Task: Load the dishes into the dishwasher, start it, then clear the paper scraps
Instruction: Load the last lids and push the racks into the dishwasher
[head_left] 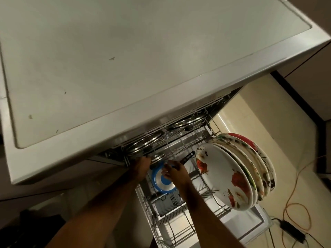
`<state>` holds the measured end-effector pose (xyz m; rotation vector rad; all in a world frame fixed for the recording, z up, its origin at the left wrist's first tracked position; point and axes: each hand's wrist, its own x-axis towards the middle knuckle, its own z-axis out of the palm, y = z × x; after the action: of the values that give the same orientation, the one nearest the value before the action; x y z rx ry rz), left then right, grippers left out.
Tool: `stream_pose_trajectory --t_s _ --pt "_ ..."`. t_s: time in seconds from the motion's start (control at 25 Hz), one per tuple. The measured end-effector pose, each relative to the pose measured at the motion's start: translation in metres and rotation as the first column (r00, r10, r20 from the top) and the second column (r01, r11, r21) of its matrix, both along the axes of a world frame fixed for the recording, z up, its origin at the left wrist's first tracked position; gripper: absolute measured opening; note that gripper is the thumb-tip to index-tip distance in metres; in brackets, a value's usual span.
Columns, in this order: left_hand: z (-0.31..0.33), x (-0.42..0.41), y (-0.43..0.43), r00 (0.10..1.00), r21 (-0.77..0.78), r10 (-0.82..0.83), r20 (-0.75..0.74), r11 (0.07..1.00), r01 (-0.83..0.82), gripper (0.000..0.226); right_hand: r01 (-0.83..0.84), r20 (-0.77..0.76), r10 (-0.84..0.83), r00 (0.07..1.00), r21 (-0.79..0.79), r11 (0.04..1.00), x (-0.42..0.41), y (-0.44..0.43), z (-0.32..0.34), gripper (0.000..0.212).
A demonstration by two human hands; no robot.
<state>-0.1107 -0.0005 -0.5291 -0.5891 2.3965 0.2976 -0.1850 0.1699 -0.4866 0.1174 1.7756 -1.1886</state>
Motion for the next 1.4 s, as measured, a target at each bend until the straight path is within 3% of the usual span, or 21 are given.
stream_pose_trajectory --t_s 0.04,0.12,0.2,0.48,0.68,0.8,0.88,1.0,1.16,1.24,1.32,1.4 --pt "0.009 0.002 -0.004 0.987 0.043 0.144 -0.069 0.989 -0.141 0.031 -0.008 -0.005 0.008 1.000 0.009 1.000 -0.002 0.000 0.001 0.033" --pt "0.004 0.000 -0.017 0.992 -0.104 0.096 -0.078 0.989 -0.104 0.035 0.001 0.003 -0.001 1.000 0.007 1.000 -0.003 -0.004 -0.002 0.027" --pt "-0.002 -0.005 -0.029 0.979 -0.121 0.123 -0.165 0.982 -0.143 0.037 0.003 0.018 -0.004 1.000 0.012 1.000 -0.003 -0.006 -0.005 0.026" --pt "-0.002 0.006 -0.026 0.985 -0.180 0.091 -0.149 0.977 -0.117 0.051 -0.020 0.074 0.017 0.997 0.031 0.999 0.003 -0.003 -0.006 0.026" --pt "-0.011 0.016 -0.025 0.984 -0.147 0.105 -0.144 0.981 -0.126 0.048 -0.038 0.077 0.034 0.996 0.049 0.998 0.001 -0.004 0.001 0.024" --pt "-0.013 0.009 -0.019 0.999 -0.108 0.021 -0.025 0.994 -0.023 0.046 -0.049 0.046 0.047 0.998 0.063 0.997 0.000 -0.005 0.003 0.025" --pt "-0.014 0.007 -0.010 0.988 -0.110 -0.018 -0.151 0.994 0.001 0.053 -0.073 0.033 0.071 0.997 0.068 0.995 0.003 -0.006 0.010 0.025" --pt "0.011 0.004 -0.009 0.982 -0.163 -0.011 -0.191 0.986 -0.021 0.052 -0.104 0.000 0.105 0.994 0.077 0.992 0.004 -0.006 0.025 0.026" --pt "0.052 0.006 0.009 0.993 -0.091 0.046 -0.112 0.994 -0.056 0.050 -0.184 -0.101 0.201 0.974 0.154 0.971 0.010 -0.005 0.065 0.033" --pt "0.083 0.010 0.014 0.992 -0.062 -0.023 -0.123 0.998 0.015 0.044 -0.270 -0.253 0.353 0.901 0.311 0.911 0.018 -0.002 0.095 0.050" --pt "0.121 0.011 0.022 0.976 -0.093 -0.167 -0.140 0.984 0.155 0.047 -0.311 -0.436 0.560 0.704 0.520 0.795 0.026 0.001 0.125 0.070" --pt "0.161 0.010 0.031 0.945 -0.142 -0.238 -0.226 0.967 0.210 0.056 -0.287 -0.535 0.660 0.528 0.618 0.731 0.033 0.005 0.156 0.083"
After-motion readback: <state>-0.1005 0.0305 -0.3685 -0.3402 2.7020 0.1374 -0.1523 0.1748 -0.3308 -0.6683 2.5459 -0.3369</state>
